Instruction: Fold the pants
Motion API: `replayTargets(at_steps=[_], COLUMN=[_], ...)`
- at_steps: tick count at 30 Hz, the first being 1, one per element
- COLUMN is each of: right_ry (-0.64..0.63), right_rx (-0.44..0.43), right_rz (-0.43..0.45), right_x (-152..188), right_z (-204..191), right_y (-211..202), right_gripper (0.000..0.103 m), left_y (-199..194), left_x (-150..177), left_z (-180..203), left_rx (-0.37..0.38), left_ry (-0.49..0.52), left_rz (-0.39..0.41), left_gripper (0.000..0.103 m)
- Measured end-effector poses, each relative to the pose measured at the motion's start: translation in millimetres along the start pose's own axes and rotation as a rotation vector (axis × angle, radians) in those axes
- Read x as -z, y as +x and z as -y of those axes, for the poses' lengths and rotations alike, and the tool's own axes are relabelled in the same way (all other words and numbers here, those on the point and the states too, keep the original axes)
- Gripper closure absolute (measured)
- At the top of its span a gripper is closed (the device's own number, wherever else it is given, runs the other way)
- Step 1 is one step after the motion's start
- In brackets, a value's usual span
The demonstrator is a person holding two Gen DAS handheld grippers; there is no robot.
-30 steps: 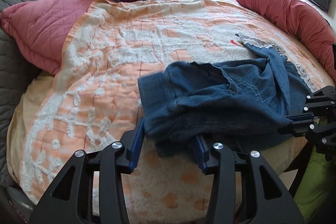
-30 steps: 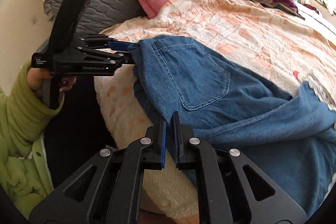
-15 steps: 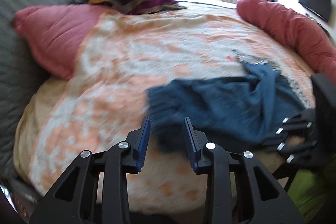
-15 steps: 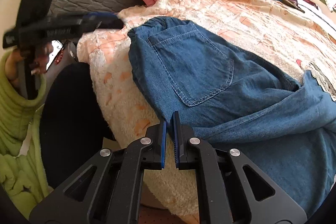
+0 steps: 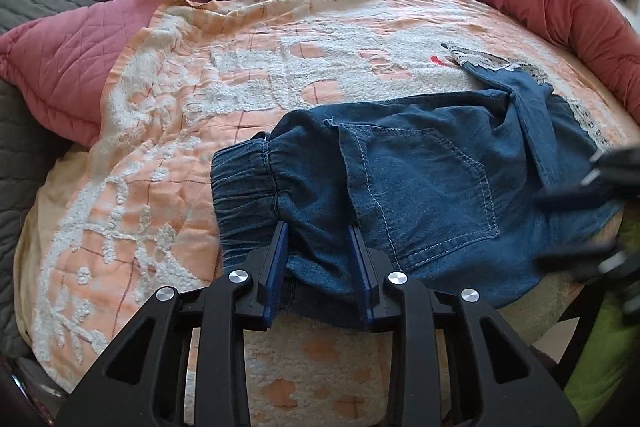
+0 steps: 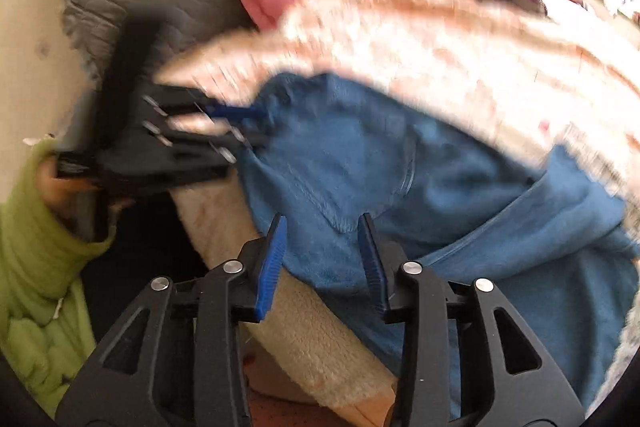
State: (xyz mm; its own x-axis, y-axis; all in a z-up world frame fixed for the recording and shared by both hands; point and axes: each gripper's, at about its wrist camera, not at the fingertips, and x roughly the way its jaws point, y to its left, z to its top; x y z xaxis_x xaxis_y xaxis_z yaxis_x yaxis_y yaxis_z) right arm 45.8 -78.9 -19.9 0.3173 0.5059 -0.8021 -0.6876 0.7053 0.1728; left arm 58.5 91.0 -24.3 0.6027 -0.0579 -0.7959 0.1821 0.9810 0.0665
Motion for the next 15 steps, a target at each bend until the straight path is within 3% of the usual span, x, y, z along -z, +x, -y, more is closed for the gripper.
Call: replayTargets(at_steps=[1, 2, 8, 11, 15], right_ry=[0.032, 0.051, 0.109, 0.141, 0.197], right_rx=[0.025, 0.025, -0.003, 0.037, 0.099], right_rz=[-0.078, -0.098, 0.000, 0.075, 0.137], right_x=[5.0, 8.1, 6.9, 7.4, 5.1], right_z=[3.4, 6.6, 14.7, 26.4, 48.2], right_y=[20.3, 28.2, -9.1, -38.1, -61.8], right_gripper=[0.071, 0.071, 0.061, 0.053, 0.042], left_y=[0.0, -0.5, -22.6, -39.2, -56.5], left_x=[0.3, 1.2, -2.3, -5.7, -13.1], left_z=[-0.5, -0.9, -4.4, -7.4, -10.7], left_rx=[0.006, 0.016, 0.018, 0.019, 0.045], left_ry=[-0.006, -0.013, -0.056, -0.079, -0.117], left_rz=[0.004, 0.007, 0.076, 0.111, 0.132], left_gripper=[0.074, 0.074, 0.074, 0.073, 0.054])
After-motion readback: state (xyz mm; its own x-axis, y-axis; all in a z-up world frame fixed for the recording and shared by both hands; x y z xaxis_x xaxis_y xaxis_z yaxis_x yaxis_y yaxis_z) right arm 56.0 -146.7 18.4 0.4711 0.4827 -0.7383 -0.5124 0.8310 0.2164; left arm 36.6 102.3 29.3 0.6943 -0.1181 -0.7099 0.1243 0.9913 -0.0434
